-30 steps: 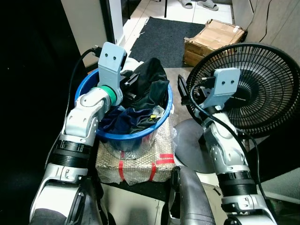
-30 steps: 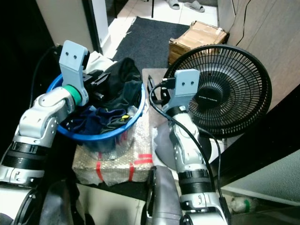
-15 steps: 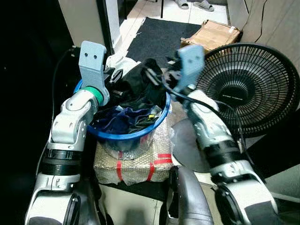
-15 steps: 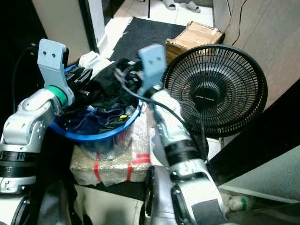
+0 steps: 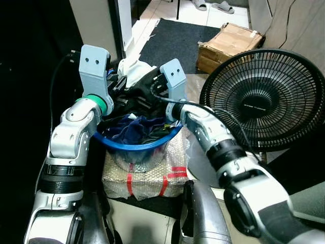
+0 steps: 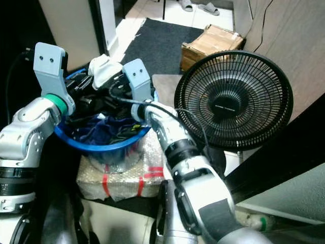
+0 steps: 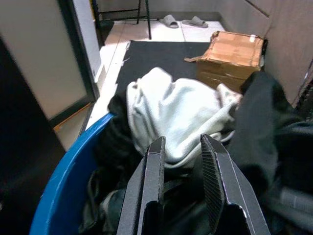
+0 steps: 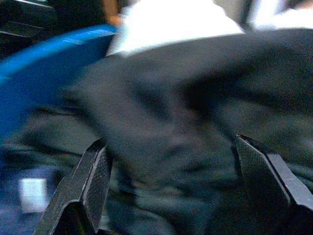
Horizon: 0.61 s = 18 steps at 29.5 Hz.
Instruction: Clothes washing
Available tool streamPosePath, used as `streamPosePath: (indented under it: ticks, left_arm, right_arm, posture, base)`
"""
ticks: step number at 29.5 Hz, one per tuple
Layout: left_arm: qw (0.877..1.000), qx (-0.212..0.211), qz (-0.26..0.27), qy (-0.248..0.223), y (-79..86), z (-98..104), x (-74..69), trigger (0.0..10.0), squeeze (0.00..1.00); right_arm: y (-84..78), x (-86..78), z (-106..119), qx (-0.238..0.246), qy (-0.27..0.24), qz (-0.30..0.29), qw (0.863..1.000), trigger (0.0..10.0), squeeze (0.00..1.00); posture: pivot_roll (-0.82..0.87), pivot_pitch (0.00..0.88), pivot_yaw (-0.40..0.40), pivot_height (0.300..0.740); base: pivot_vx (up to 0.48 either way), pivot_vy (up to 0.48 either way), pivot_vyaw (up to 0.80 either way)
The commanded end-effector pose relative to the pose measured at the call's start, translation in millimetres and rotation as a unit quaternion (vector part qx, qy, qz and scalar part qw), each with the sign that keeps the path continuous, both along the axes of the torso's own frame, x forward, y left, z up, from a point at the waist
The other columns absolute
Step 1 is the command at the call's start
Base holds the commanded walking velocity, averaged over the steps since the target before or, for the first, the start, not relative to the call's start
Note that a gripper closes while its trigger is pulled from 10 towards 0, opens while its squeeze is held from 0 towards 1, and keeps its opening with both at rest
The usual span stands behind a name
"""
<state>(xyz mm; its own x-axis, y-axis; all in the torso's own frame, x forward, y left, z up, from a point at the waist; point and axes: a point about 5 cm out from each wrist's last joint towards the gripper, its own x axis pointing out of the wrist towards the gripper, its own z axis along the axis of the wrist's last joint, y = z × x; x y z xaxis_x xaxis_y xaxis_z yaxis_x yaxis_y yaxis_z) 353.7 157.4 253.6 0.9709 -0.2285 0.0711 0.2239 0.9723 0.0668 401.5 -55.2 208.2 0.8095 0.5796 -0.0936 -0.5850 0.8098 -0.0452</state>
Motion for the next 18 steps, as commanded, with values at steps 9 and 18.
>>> streamPosePath:
  ticks: [9,18]
  left_arm:
    - [1.0,0.002,0.01,0.015,4.9,-4.9,-4.6,10.0,0.0]
    - [1.0,0.002,0.016,0.021,6.6,-5.6,-5.3,10.0,0.0]
  right_arm:
    - [-16.9,5.0,-18.6,-0.031,0.057,-0.064,0.996,10.0,0.0]
    - [-17.6,8.6,-13.5,-0.023,0.051,-0.092,0.994,0.0,0.0]
  posture:
    - [0.07,0.195,-0.041,0.501]
    - [0.09,0.214,-0.044,0.501]
  base:
    - [0.0,0.0,0.0]
    - [0.0,0.0,0.0]
